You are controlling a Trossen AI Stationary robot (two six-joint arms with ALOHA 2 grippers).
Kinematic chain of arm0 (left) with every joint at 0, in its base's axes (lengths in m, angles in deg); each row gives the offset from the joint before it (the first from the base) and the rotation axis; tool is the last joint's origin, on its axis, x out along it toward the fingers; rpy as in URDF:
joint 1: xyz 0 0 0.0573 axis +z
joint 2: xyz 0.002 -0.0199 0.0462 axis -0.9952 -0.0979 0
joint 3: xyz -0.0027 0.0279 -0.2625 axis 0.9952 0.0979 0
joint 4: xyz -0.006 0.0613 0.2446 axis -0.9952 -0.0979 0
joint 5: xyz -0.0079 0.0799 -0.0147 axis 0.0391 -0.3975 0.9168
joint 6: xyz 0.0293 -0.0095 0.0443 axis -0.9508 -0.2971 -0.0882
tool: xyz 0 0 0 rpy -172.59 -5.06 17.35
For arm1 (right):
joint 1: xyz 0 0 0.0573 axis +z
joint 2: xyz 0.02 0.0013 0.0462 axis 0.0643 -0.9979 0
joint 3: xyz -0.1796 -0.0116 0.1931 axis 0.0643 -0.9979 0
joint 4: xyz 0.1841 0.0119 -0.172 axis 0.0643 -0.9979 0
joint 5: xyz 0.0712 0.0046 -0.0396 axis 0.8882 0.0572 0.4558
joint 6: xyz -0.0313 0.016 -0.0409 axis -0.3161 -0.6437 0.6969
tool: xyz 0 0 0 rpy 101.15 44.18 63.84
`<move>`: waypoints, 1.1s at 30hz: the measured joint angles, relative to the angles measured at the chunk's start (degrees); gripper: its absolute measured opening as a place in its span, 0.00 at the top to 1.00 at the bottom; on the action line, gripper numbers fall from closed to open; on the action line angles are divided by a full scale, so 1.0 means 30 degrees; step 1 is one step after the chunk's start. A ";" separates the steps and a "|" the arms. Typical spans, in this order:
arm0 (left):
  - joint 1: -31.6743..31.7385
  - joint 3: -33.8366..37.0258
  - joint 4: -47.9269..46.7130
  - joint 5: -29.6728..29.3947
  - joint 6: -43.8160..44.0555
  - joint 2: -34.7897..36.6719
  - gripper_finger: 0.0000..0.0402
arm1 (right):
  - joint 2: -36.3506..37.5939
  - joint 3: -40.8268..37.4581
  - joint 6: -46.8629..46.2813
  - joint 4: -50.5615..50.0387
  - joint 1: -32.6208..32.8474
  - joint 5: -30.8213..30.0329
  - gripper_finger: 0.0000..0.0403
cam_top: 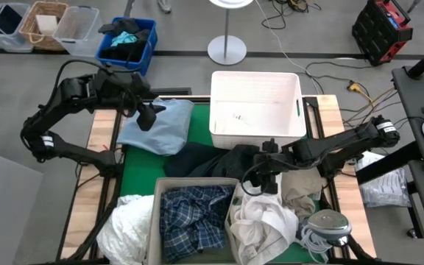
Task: Sort clothes
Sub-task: Put the brown pants into the gray laundry organizer
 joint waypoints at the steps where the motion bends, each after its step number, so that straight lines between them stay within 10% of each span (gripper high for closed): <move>1: 0.0000 0.0000 0.0000 0.0000 0.0000 -0.0071 0.42 | 0.0000 0.0066 0.0000 -0.0013 0.0000 0.0007 0.60; 12: 0.0000 0.0000 -0.0007 0.0000 0.0015 -0.0432 0.42 | 0.0000 0.1549 0.0224 -0.1078 0.0000 0.0007 0.64; 22: 0.0000 0.0000 -0.0015 -0.0095 0.0022 -0.0418 0.42 | 0.0433 0.5299 -0.1158 -1.0916 0.0157 0.0874 0.67; 33: 0.0001 0.0000 -0.0007 -0.0175 -0.0198 -0.0418 0.42 | 0.3703 0.2509 -0.4573 -1.0814 0.1803 0.1566 0.65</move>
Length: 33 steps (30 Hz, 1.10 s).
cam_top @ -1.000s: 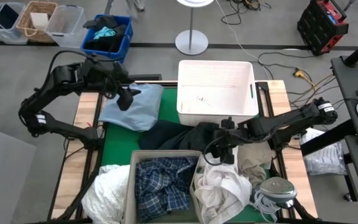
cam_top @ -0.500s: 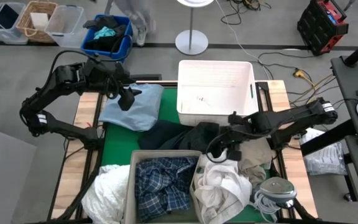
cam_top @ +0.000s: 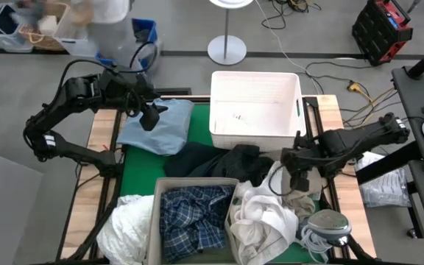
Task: Sort clothes
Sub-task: Put the brown pants into the gray laundry organizer
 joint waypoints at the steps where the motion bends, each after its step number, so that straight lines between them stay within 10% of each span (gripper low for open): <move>1: -0.0001 0.0000 0.0000 0.0000 -0.0006 0.0000 0.42 | 0.0252 -0.0400 0.0016 0.0497 0.0221 0.0007 0.65; 33: 0.0006 -0.0007 0.0138 -0.0525 -0.0655 -0.0007 0.42 | 0.1599 -0.6033 -0.3732 0.4397 0.0951 0.0000 0.54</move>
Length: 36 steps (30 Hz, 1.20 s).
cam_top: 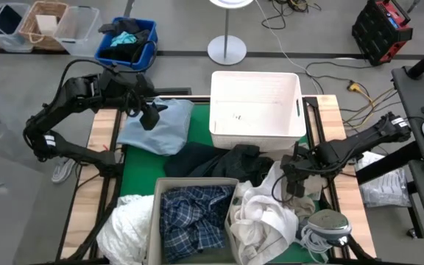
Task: Sort clothes
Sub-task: Put the brown pants into the gray laundry organizer
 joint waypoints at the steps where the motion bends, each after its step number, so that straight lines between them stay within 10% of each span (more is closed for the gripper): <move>1: 0.0000 0.0000 0.0000 0.0000 0.0000 0.0000 0.42 | 0.0059 0.0000 -0.0001 -0.0019 0.0000 0.0000 0.53; 16: 0.0000 0.0000 0.0008 -0.0007 0.0000 -0.0073 0.42 | 0.2718 -0.0521 -0.1283 -0.1327 0.0000 -0.0016 0.44; 36: 0.0000 0.0000 0.0609 -0.0018 0.0000 -0.0357 0.42 | 0.1690 -0.7324 -0.1966 0.5155 -0.0015 -0.0409 0.46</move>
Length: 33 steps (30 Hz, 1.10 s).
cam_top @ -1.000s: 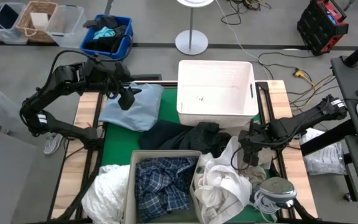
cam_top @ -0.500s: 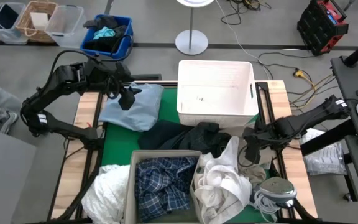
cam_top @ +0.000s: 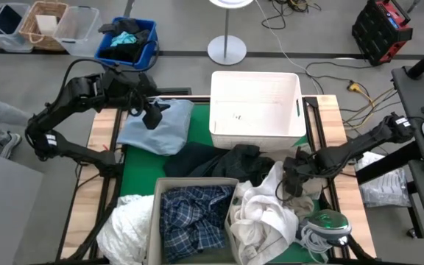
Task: Sort clothes
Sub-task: Put the brown pants into the gray laundry organizer
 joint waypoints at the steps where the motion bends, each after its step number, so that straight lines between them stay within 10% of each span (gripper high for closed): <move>1: 0.0000 0.0000 0.0133 0.0004 0.0000 -0.0017 0.42 | -0.0138 -0.0302 -0.0089 0.0251 0.0000 0.0209 0.49; 10: 0.0015 0.0000 0.0244 0.0004 -0.0138 -0.0467 0.42 | -0.0944 -0.1650 0.0183 0.1912 0.0000 0.0715 0.93; 33: 0.0015 0.0000 0.0500 0.0004 -0.0415 -0.1106 0.42 | -0.0259 1.0112 0.0496 -0.7495 0.0015 -0.4091 0.98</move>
